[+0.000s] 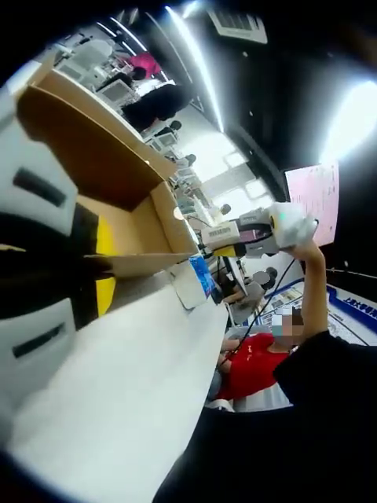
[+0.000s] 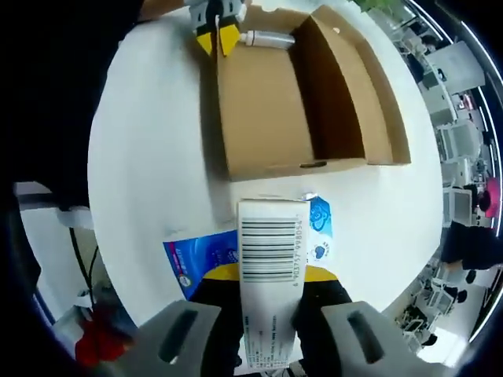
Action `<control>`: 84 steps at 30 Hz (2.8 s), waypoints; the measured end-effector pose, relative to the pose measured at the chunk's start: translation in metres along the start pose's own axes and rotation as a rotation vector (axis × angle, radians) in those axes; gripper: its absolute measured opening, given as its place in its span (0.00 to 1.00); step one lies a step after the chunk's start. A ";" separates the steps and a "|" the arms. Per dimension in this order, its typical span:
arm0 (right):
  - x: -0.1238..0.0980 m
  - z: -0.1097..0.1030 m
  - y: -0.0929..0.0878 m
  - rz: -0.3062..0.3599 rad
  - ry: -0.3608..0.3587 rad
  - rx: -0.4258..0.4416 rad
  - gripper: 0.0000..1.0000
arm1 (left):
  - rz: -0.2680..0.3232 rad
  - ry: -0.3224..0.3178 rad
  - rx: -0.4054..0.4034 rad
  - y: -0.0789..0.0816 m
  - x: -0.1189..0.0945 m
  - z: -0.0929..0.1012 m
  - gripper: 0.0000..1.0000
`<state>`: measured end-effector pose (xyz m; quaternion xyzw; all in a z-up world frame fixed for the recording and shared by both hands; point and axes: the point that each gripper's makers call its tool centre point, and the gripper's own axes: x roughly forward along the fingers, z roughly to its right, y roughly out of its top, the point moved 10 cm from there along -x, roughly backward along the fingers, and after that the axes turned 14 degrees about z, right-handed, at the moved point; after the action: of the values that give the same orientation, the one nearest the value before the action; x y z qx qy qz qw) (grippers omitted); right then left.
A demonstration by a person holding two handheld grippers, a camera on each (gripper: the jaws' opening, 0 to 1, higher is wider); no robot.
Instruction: Operate the shoe box by opening the lid, removing the specified soft item, and placing it in the target area until the item is outside and the box remains undamaged.
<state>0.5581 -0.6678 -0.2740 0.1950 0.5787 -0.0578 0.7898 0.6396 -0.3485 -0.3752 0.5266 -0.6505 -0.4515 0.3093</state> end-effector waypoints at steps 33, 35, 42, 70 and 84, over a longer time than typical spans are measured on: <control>-0.008 -0.011 -0.094 -0.050 -0.038 0.398 0.22 | 0.001 -0.002 0.003 0.000 0.001 -0.001 0.06; -0.010 -0.009 -0.097 -0.038 -0.052 0.423 0.22 | 0.001 -0.002 0.002 0.000 0.001 -0.001 0.06; -0.014 -0.007 -0.110 -0.033 -0.082 0.559 0.22 | 0.001 -0.002 0.003 0.001 0.001 -0.001 0.06; 0.035 -0.003 -0.142 -0.041 -0.207 1.070 0.22 | 0.000 -0.001 0.006 0.001 0.001 0.000 0.06; 0.050 -0.001 -0.150 -0.016 -0.231 1.149 0.22 | 0.000 -0.002 0.006 0.001 0.001 0.001 0.06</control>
<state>0.5253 -0.7982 -0.3570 0.5801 0.3663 -0.3890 0.6148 0.6385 -0.3495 -0.3748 0.5269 -0.6522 -0.4501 0.3073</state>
